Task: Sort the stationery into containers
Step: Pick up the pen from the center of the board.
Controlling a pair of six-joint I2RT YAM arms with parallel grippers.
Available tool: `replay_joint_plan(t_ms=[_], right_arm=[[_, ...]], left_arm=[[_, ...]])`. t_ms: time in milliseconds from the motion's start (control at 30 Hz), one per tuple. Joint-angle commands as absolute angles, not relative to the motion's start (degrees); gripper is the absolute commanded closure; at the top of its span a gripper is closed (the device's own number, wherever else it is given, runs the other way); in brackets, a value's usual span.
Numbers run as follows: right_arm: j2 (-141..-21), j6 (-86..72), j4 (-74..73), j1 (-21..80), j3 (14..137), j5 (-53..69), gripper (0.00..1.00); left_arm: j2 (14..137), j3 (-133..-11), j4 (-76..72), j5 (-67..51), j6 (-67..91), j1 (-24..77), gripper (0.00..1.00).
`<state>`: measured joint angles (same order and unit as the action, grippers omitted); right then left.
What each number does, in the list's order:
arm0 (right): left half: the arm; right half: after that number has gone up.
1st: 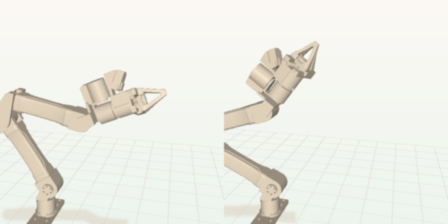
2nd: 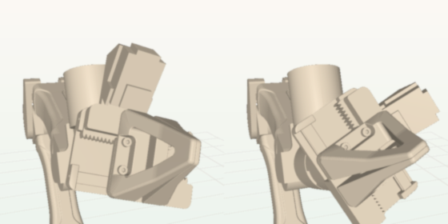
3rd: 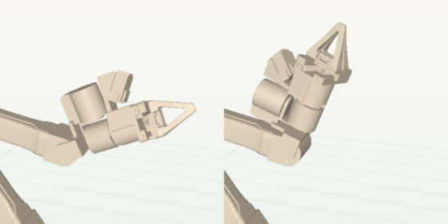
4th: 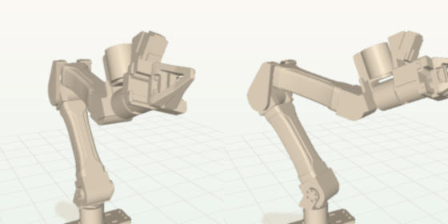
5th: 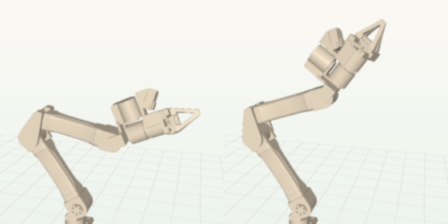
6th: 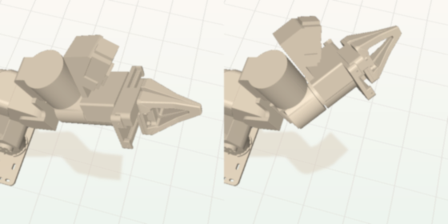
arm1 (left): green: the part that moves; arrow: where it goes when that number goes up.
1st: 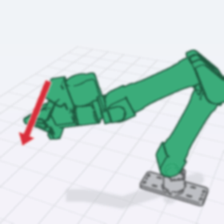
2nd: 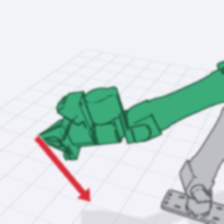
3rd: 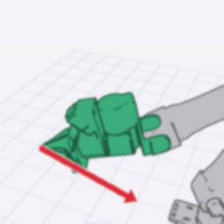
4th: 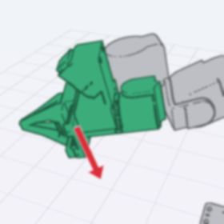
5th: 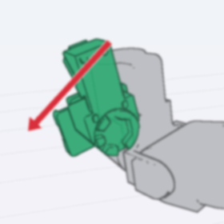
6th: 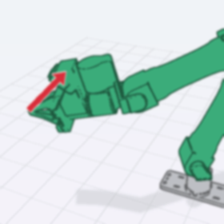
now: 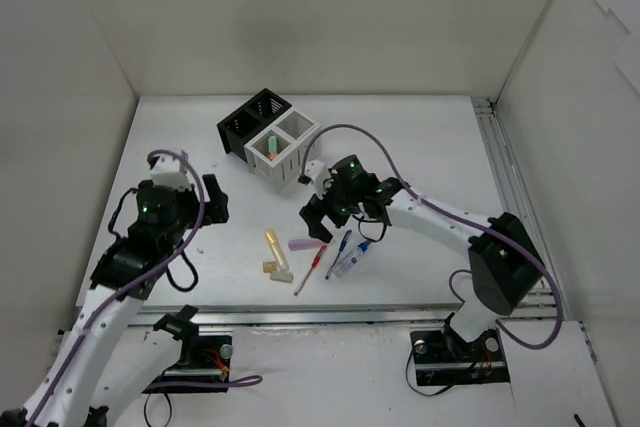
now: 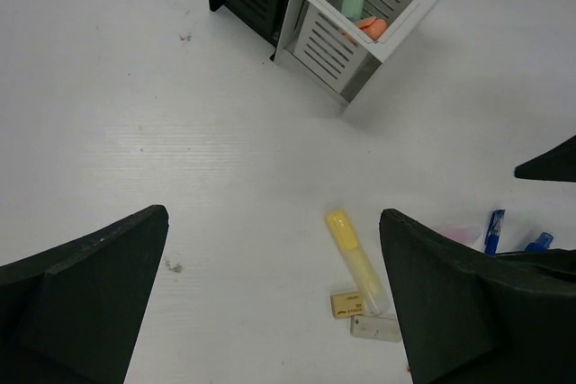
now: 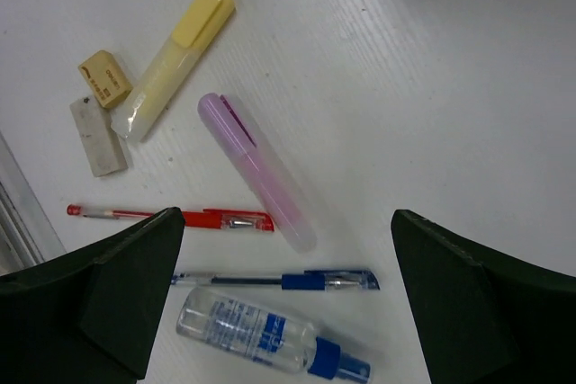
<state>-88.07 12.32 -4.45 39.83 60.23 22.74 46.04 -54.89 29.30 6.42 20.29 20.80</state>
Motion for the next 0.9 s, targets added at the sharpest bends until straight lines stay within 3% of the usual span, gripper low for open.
replay_joint_plan(t_ms=[0,200,667,700,800,833,867], right_arm=[[-93.0,17.7,-3.1,41.2,65.4,26.1,0.02],[-101.9,19.6,-6.2,43.9,70.0,22.2,0.03],[-112.8,19.7,-15.4,45.2,75.5,14.7,0.17],[-113.0,19.9,-15.4,45.2,75.8,14.3,0.19],[-114.0,20.4,-15.4,44.7,77.1,13.2,0.39],[-114.5,20.5,-15.4,44.5,77.8,13.1,0.52],[-114.7,20.6,-15.4,44.1,78.1,13.2,0.59]], left_arm=[[39.3,-50.7,25.9,10.8,24.4,20.2,0.0],[33.8,-46.6,23.9,10.8,24.9,20.2,0.0],[41.9,-49.0,23.5,12.4,22.7,20.2,0.0],[41.9,-49.1,23.2,12.2,22.4,20.2,0.0],[42.4,-49.4,22.9,12.0,22.1,20.2,0.0],[42.6,-49.8,23.1,12.0,22.0,20.2,0.0],[42.8,-50.1,23.3,12.1,21.9,20.2,0.0]])
